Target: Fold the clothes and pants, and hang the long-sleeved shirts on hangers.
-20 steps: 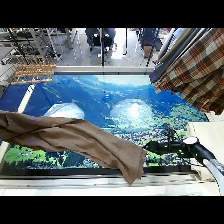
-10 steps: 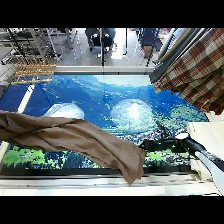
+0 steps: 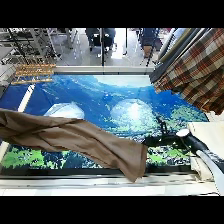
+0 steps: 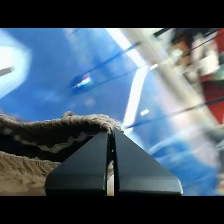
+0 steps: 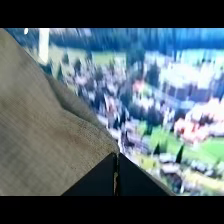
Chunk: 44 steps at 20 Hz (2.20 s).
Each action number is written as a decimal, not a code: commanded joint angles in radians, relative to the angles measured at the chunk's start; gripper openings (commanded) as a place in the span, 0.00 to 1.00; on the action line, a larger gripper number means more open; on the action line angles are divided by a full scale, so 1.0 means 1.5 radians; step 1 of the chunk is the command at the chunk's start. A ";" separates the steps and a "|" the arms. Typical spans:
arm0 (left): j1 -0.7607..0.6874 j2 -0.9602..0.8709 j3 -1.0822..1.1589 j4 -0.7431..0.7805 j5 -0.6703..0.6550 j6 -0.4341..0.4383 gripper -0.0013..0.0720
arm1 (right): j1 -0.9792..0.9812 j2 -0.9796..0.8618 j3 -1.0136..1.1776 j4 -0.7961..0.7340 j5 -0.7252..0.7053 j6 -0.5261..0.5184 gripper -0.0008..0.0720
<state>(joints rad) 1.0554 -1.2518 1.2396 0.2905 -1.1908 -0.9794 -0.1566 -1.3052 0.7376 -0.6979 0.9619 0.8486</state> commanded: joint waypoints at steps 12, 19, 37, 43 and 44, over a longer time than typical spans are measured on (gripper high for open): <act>0.144 0.181 0.283 -0.847 0.158 0.065 0.03 | 0.001 0.448 0.549 -0.502 -0.111 0.268 0.04; 0.476 0.203 0.325 -0.805 0.186 -0.033 0.03 | 0.001 0.509 0.672 -0.590 -0.107 0.267 0.04; 0.070 -0.024 0.311 0.178 -0.110 -0.101 0.03 | 0.001 0.346 0.381 -0.546 0.141 0.295 0.04; -0.030 -0.251 0.312 0.172 0.042 -0.092 0.03 | 0.001 0.061 0.331 -0.517 -0.168 0.364 0.04; -0.060 -0.285 0.312 0.169 0.089 -0.092 0.03 | 0.001 -0.001 0.335 -0.492 -0.250 0.373 0.04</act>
<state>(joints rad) 1.0546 -1.5341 1.7065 0.5453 -1.2026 -1.1248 -0.1555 -1.0943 1.2560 -1.4921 0.8848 1.3556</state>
